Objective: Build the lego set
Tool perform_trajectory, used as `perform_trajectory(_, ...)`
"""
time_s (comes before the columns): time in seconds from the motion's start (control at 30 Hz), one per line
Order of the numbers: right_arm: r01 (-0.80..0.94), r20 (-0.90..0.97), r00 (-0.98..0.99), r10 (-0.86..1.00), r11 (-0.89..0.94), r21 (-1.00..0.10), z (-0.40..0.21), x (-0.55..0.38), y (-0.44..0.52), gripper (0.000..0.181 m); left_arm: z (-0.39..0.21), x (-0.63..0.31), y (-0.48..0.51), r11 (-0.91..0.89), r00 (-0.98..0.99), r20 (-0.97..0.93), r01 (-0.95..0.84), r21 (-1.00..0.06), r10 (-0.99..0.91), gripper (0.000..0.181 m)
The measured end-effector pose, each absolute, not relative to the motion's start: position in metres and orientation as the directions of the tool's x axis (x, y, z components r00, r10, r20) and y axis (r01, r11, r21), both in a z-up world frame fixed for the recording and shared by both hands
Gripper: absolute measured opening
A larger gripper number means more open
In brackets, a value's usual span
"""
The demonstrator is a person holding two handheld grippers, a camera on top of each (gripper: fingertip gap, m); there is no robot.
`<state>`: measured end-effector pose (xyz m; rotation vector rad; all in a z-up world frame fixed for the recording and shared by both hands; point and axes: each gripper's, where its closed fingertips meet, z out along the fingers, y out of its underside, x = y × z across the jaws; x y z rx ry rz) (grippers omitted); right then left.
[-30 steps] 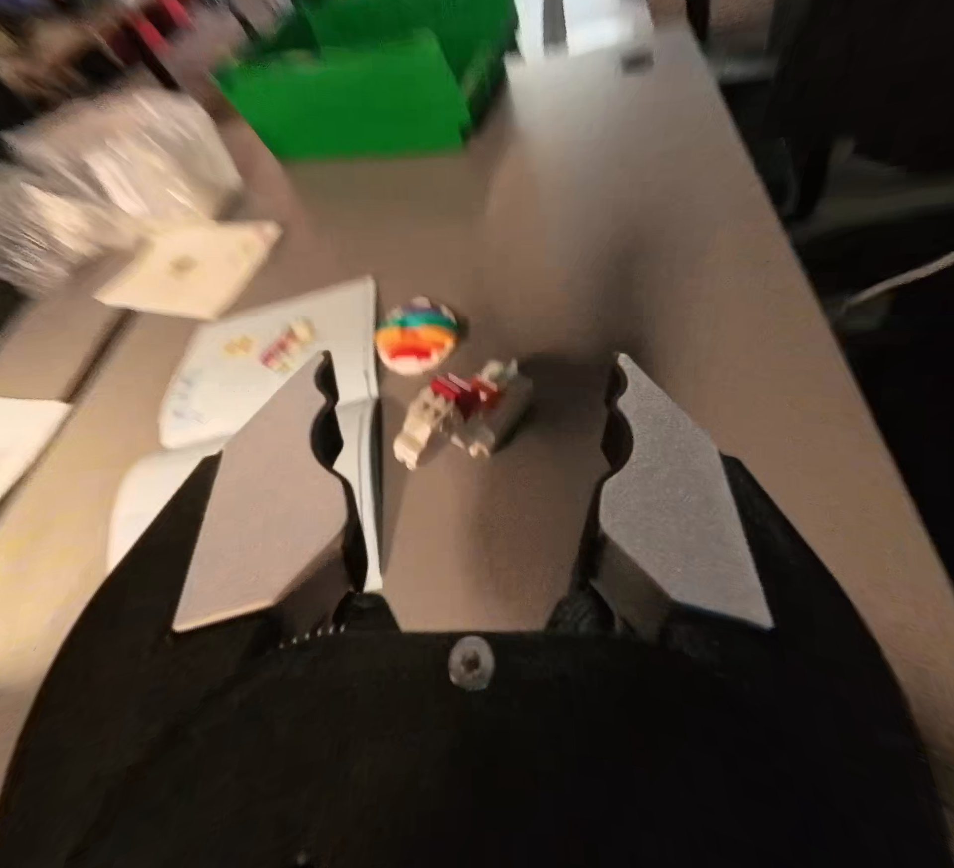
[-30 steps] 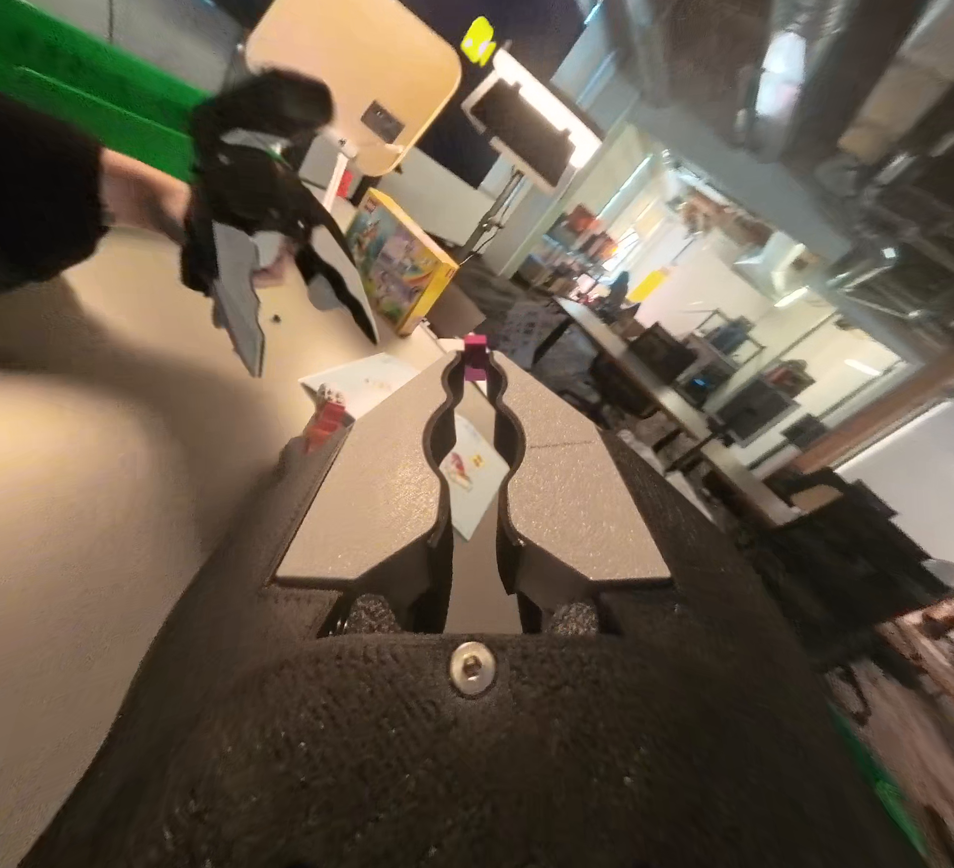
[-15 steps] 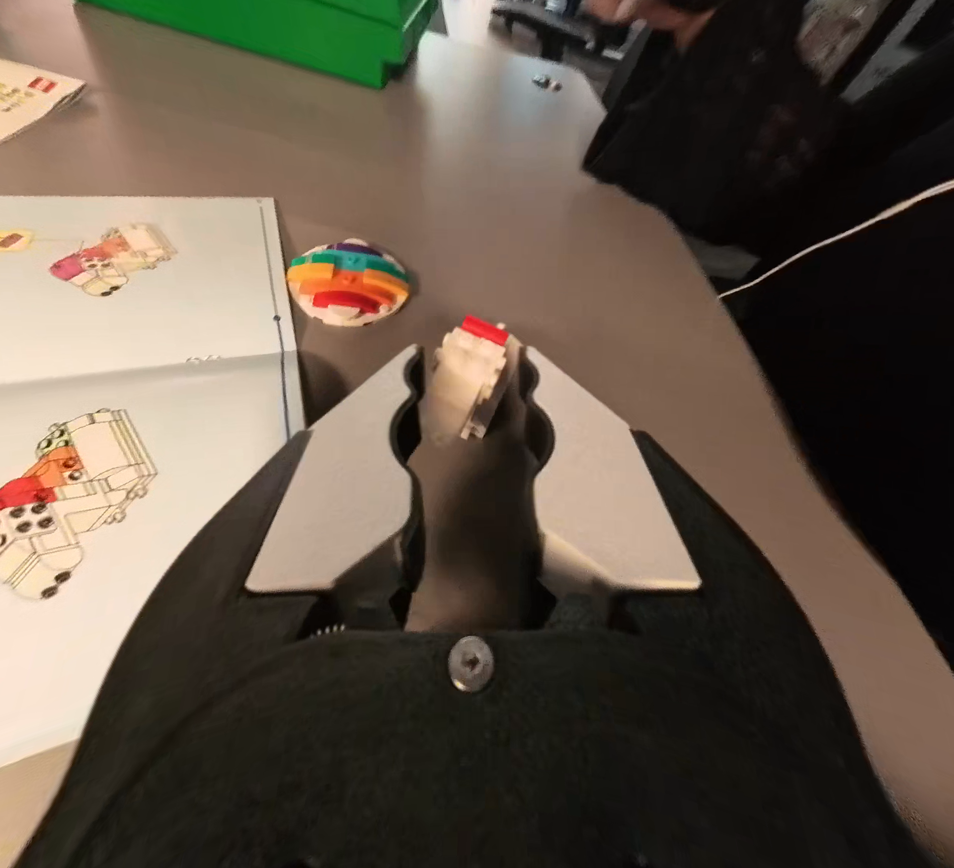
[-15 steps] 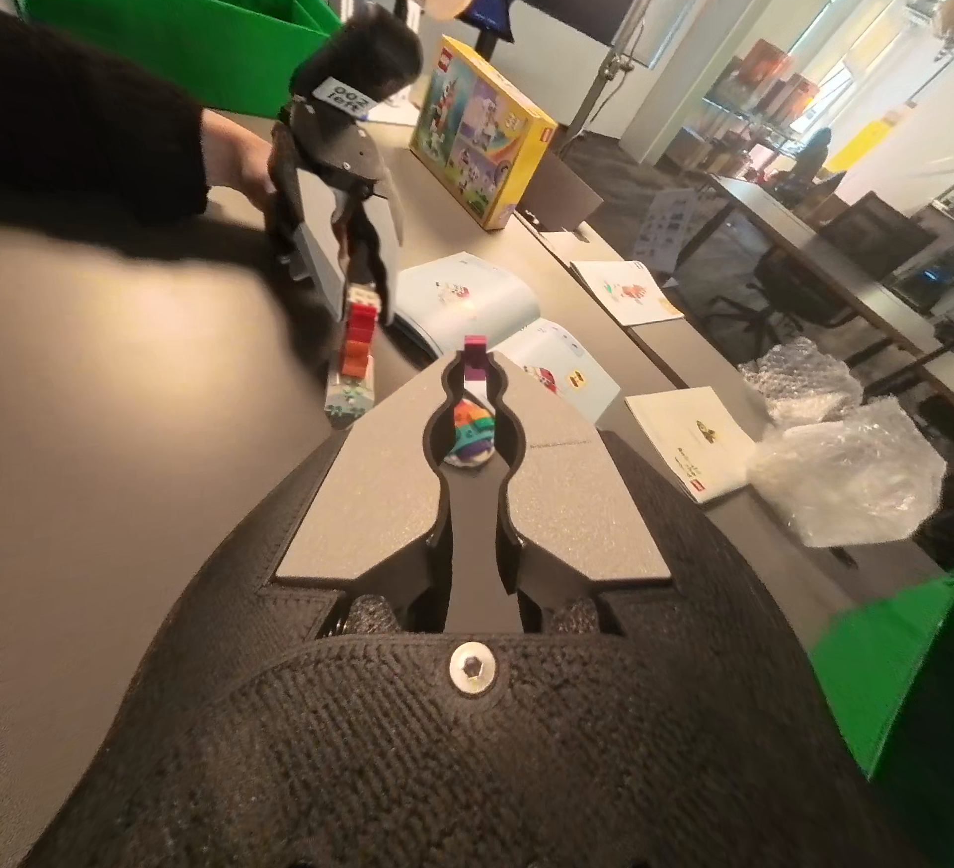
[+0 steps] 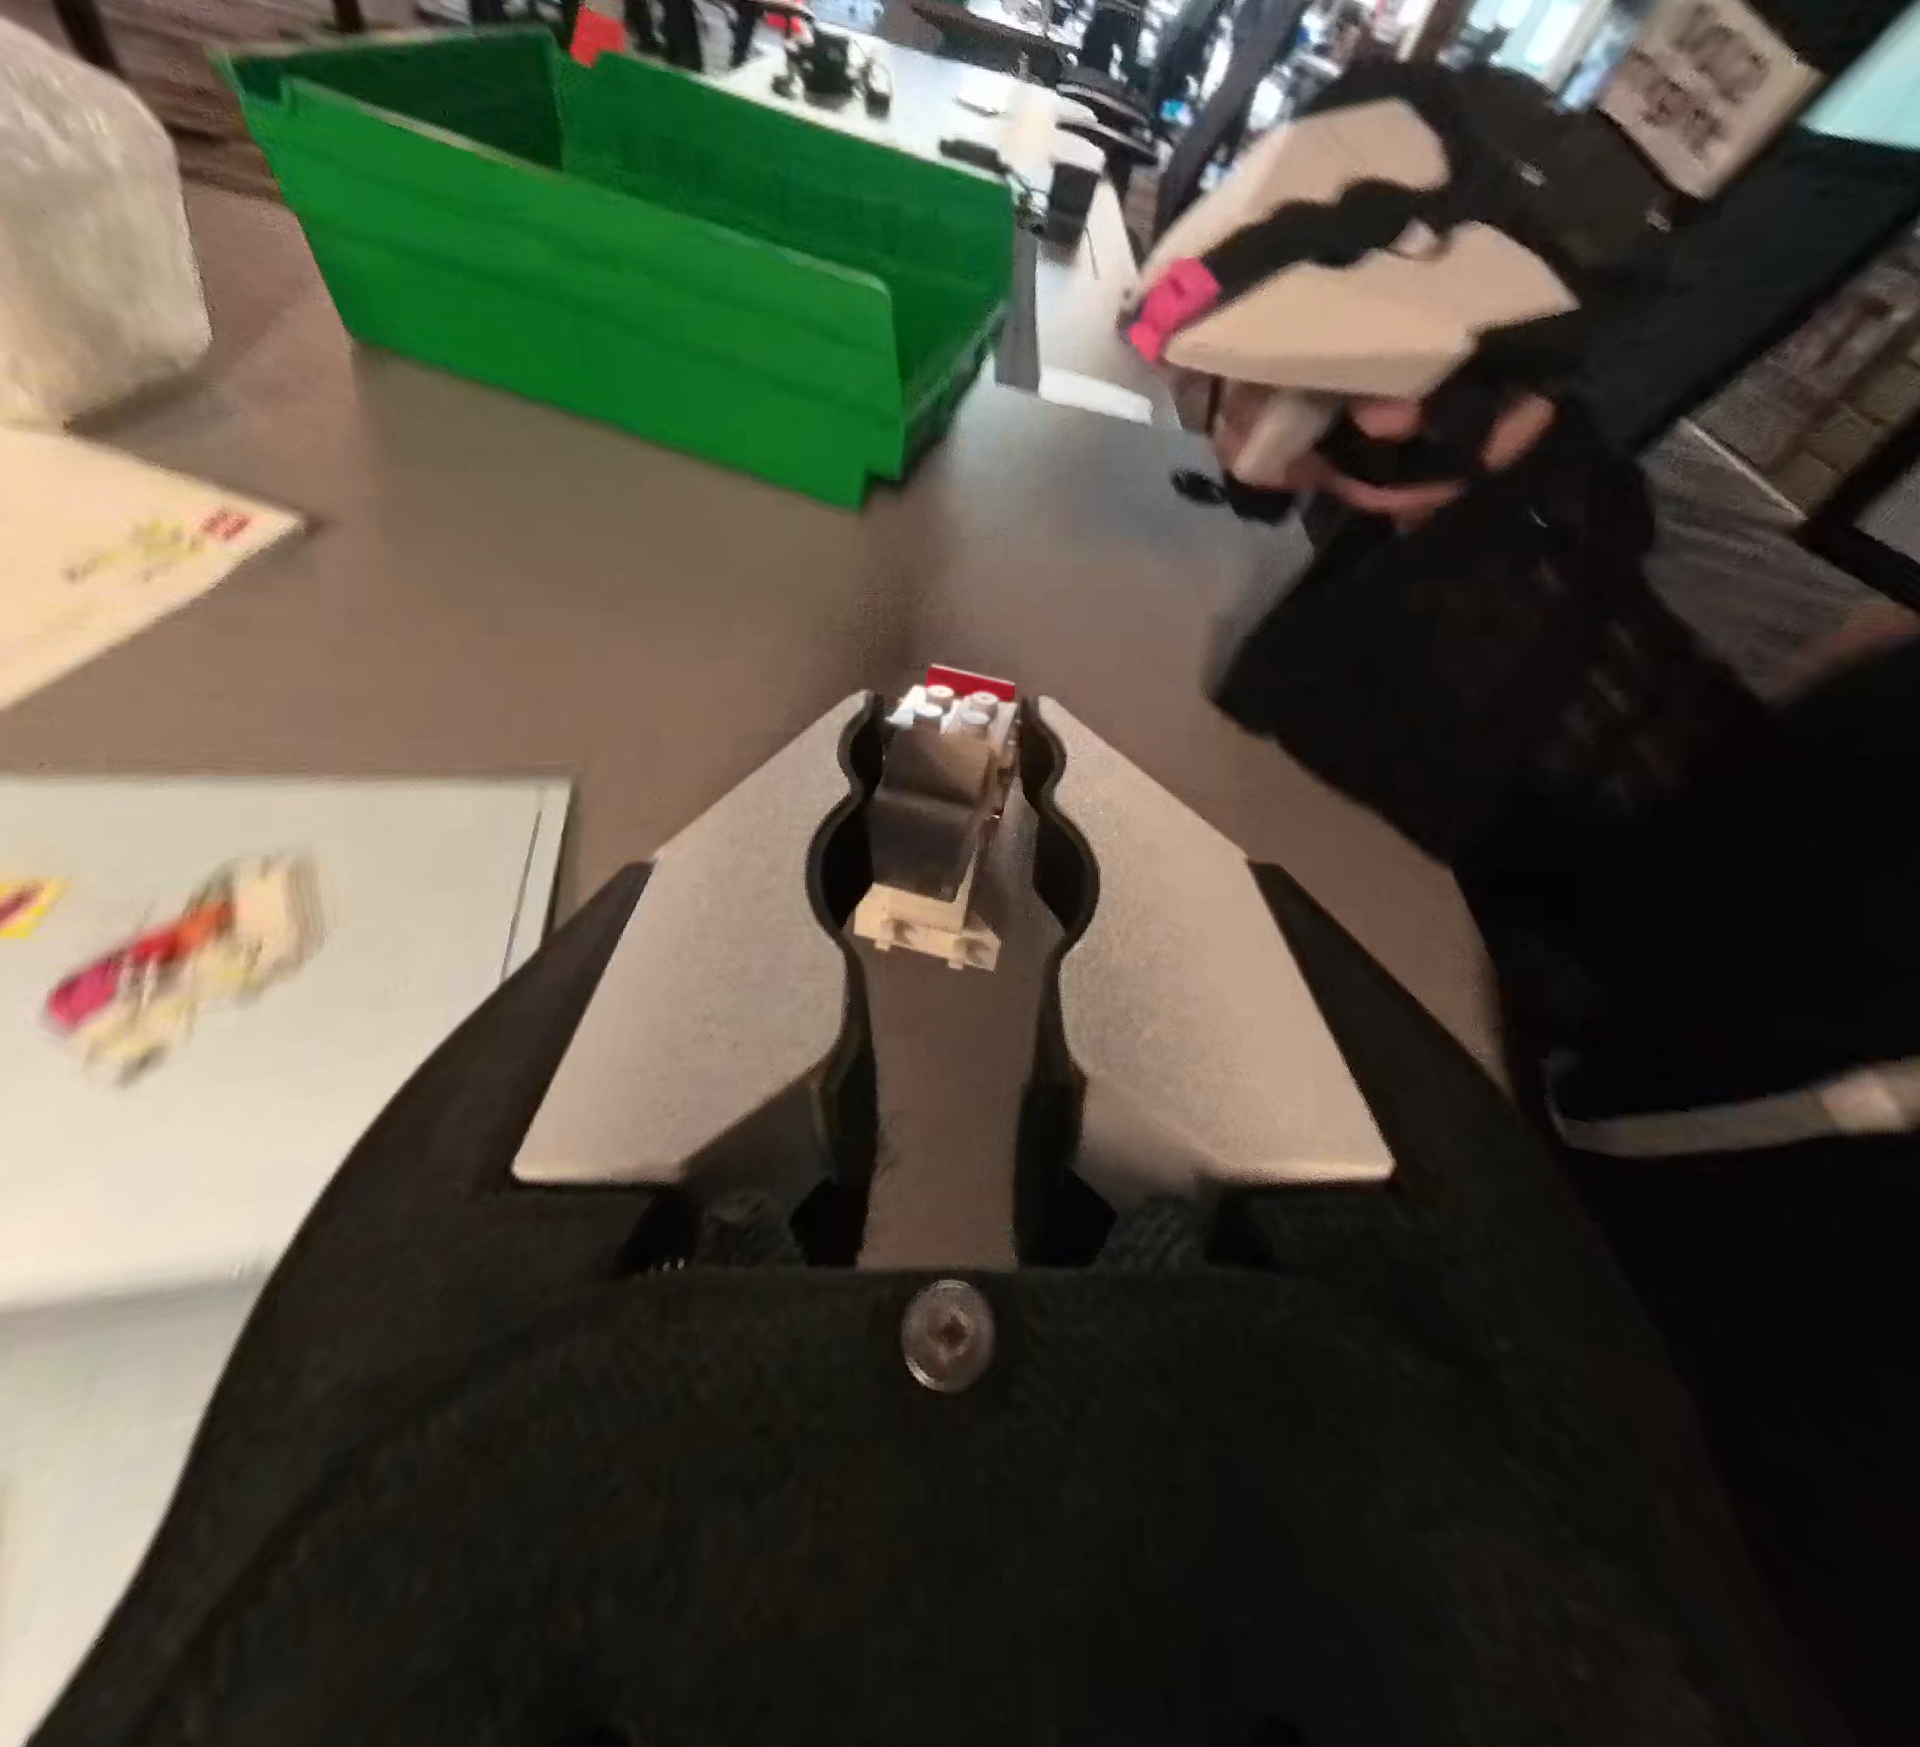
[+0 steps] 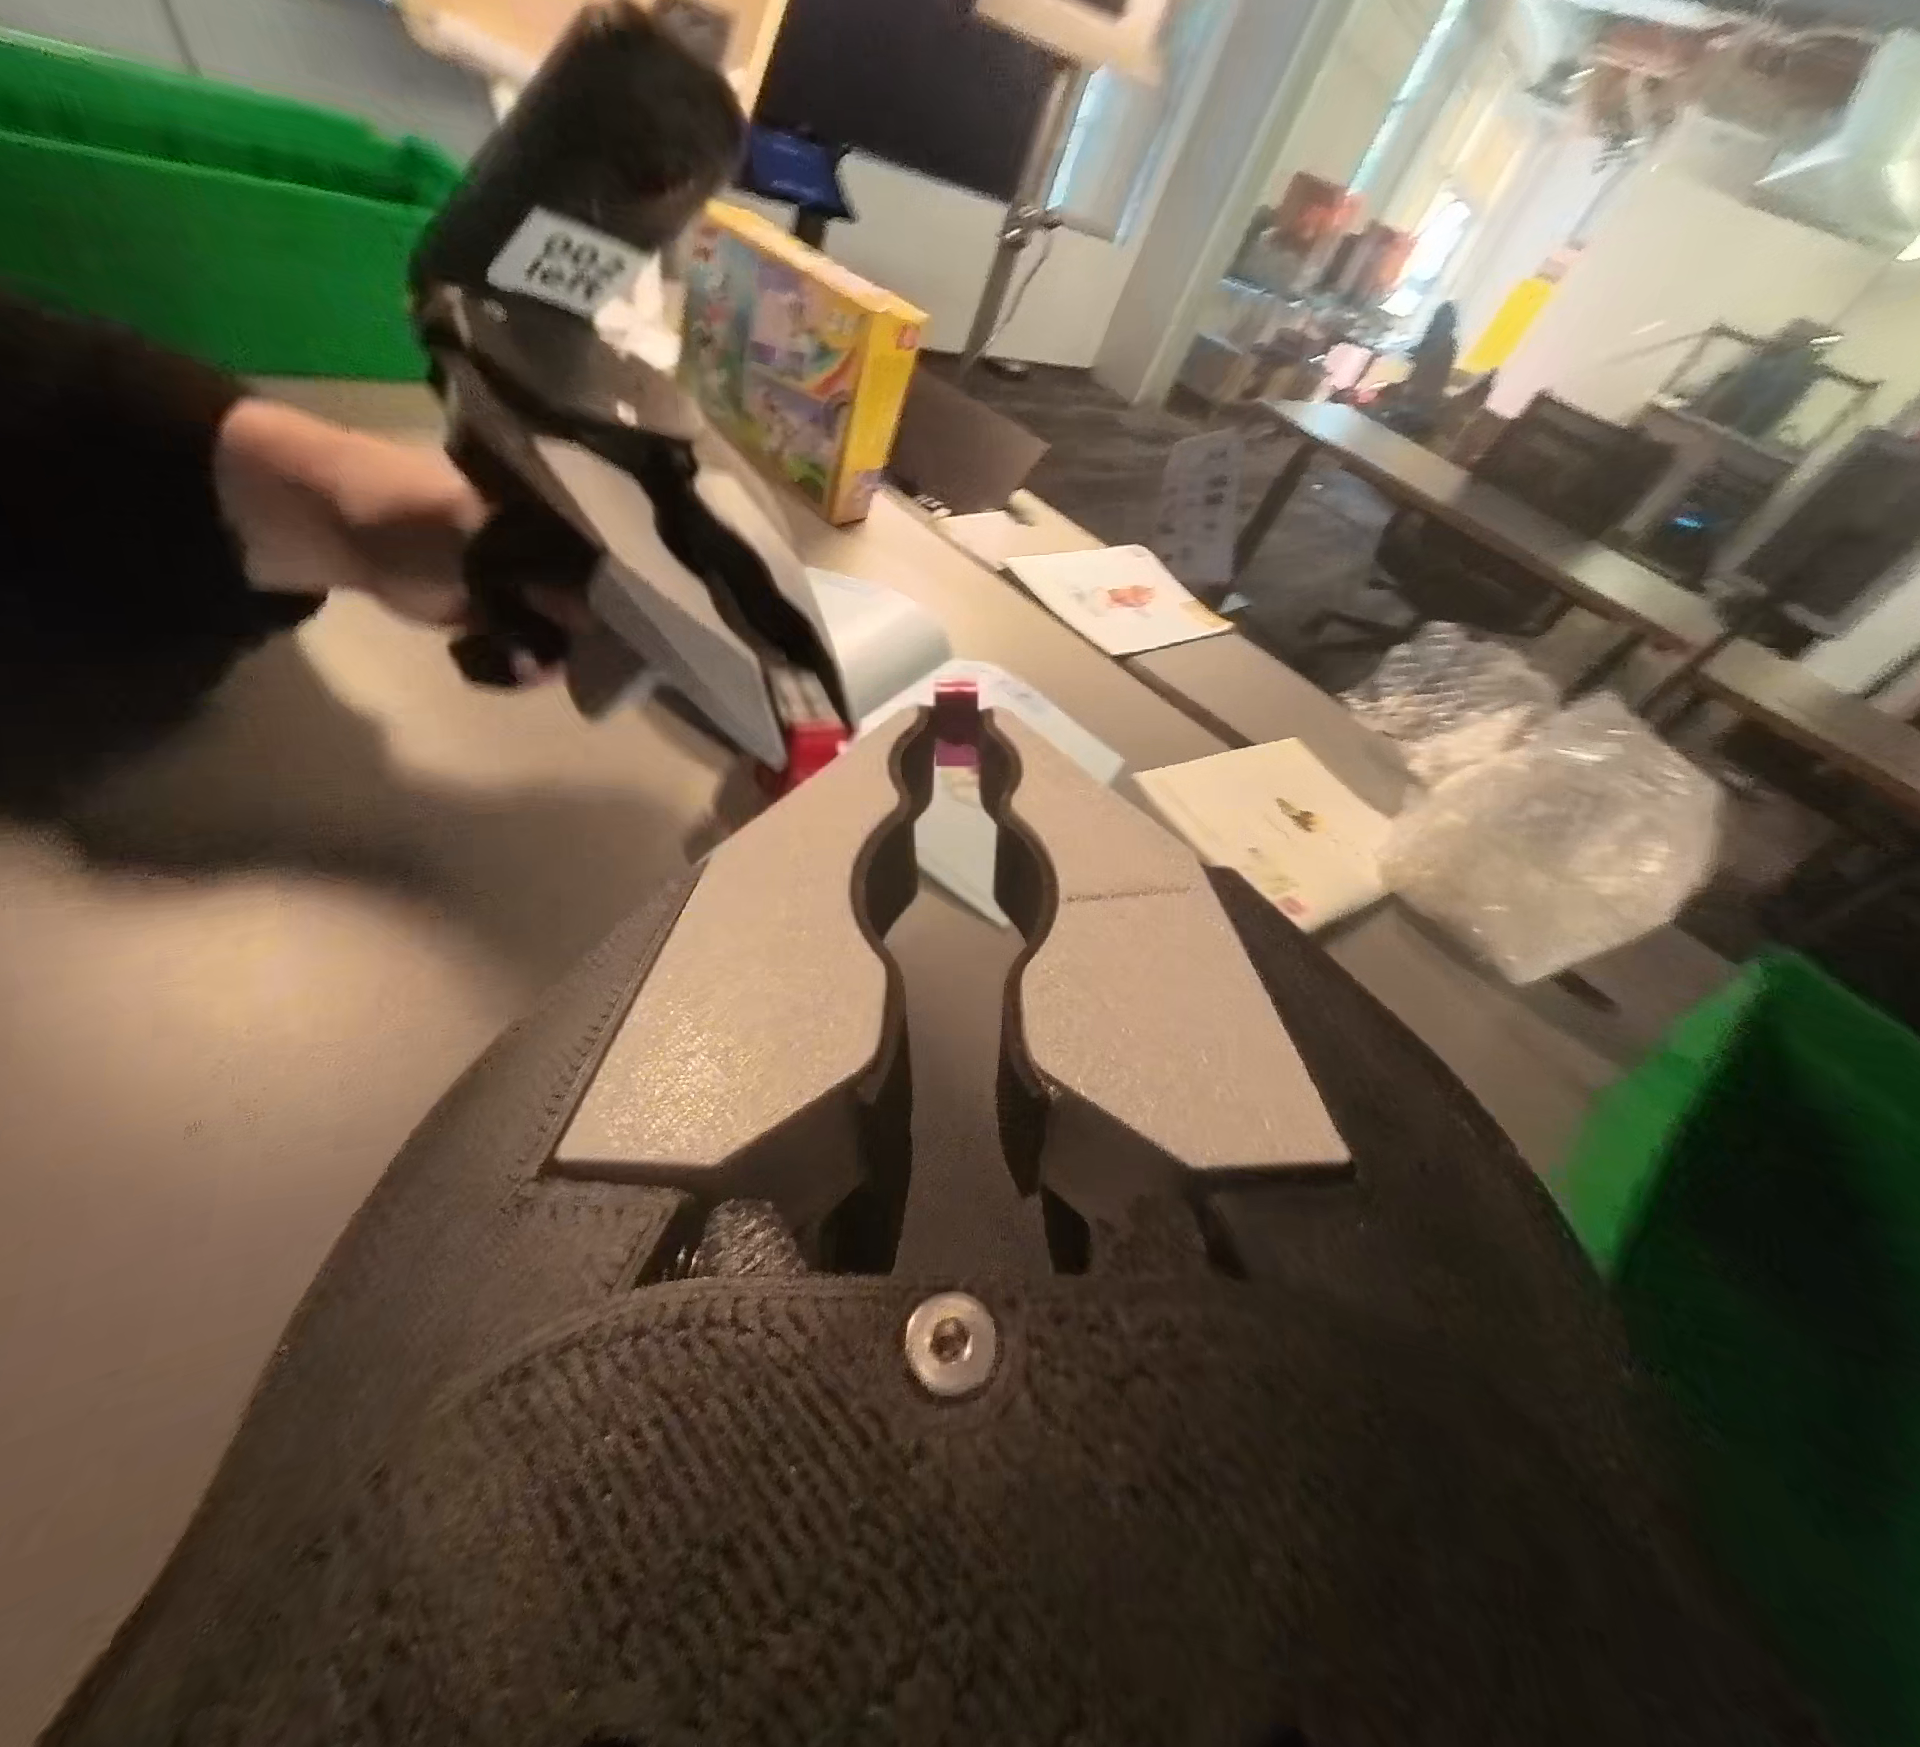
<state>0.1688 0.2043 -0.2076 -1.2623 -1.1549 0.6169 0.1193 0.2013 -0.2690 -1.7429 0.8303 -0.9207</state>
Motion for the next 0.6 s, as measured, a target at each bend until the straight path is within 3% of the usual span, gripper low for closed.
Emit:
perform_trajectory(0.2,0.248,0.301,0.533,0.791,0.194,-0.949,-0.193,0.217,0.22,0.007,-0.287,0.192,0.247,-0.302,0.597,0.182,-0.106,-0.947,-0.781,0.025)
perform_trajectory(0.37,0.34,0.164,0.621,0.766,-0.075,-0.937,-0.228,0.237,0.235,0.007,-0.309,0.205,0.247,-0.301,0.593,0.135,-0.19,-0.935,-0.793,0.025)
perform_trajectory(0.47,0.432,0.235,0.534,0.812,-0.023,-0.901,-0.233,0.229,0.23,0.007,-0.313,0.21,0.243,-0.285,0.547,0.126,-0.215,-0.934,-0.828,0.025)
perform_trajectory(0.6,0.652,0.377,0.351,0.857,0.065,-0.755,-0.251,0.225,0.235,0.007,-0.32,0.22,0.233,-0.271,0.403,0.148,-0.269,-0.924,-0.903,0.031)
